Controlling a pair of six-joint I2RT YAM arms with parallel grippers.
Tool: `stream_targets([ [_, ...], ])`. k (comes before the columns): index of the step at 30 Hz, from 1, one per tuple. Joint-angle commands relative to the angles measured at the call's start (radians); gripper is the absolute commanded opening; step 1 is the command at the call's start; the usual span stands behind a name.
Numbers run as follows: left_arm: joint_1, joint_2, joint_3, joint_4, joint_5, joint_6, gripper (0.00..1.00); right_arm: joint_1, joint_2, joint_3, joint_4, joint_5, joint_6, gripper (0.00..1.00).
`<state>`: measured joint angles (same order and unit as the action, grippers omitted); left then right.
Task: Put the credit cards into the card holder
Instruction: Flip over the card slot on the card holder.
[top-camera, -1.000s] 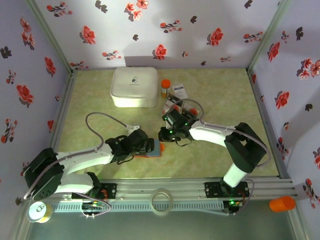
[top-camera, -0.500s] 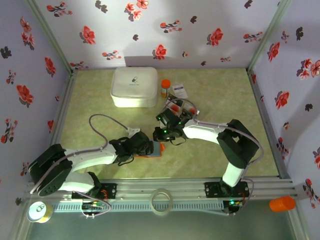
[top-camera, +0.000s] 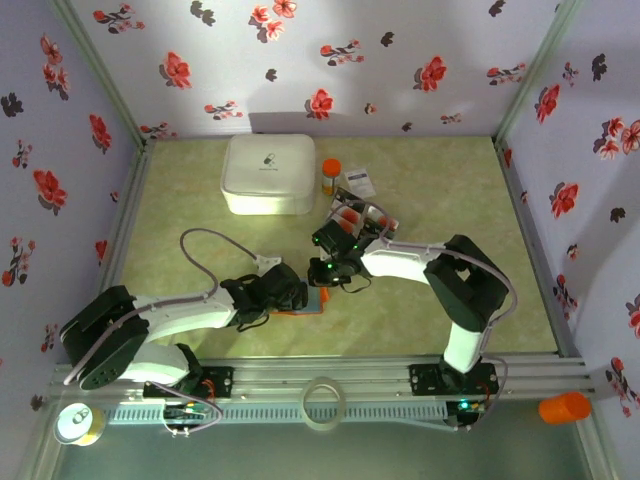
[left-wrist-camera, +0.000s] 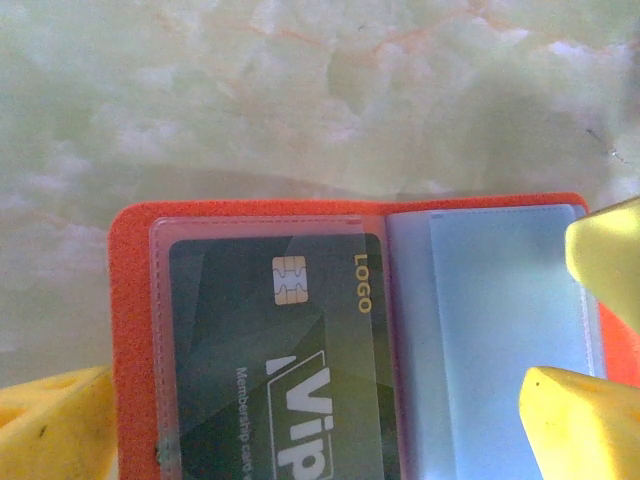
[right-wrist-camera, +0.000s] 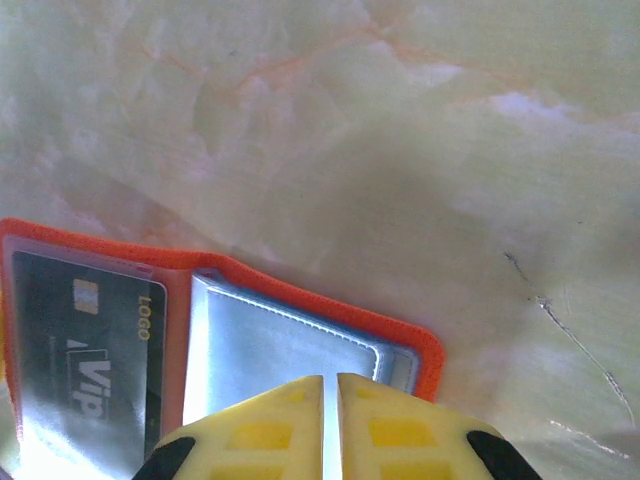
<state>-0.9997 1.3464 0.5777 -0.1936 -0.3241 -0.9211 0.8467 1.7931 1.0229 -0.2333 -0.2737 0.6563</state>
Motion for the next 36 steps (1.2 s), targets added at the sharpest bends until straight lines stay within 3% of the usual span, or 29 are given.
stream_targets([
  [1, -0.007, 0.013, -0.012, 0.010, -0.034, 0.016, 1.00, 0.019, 0.032, 0.005, 0.002, -0.007, -0.001, 0.13],
  [17, -0.006, 0.015, -0.051, 0.037, -0.030, 0.018, 0.98, 0.046, 0.056, 0.012, 0.028, -0.008, 0.023, 0.12],
  [25, -0.007, 0.033, -0.081, 0.064, -0.020, 0.025, 0.80, 0.044, 0.047, 0.014, 0.029, -0.010, 0.026, 0.15],
  [36, -0.013, 0.034, -0.096, 0.101, -0.017, 0.019, 0.68, 0.029, -0.074, -0.035, 0.051, 0.018, 0.078, 0.39],
])
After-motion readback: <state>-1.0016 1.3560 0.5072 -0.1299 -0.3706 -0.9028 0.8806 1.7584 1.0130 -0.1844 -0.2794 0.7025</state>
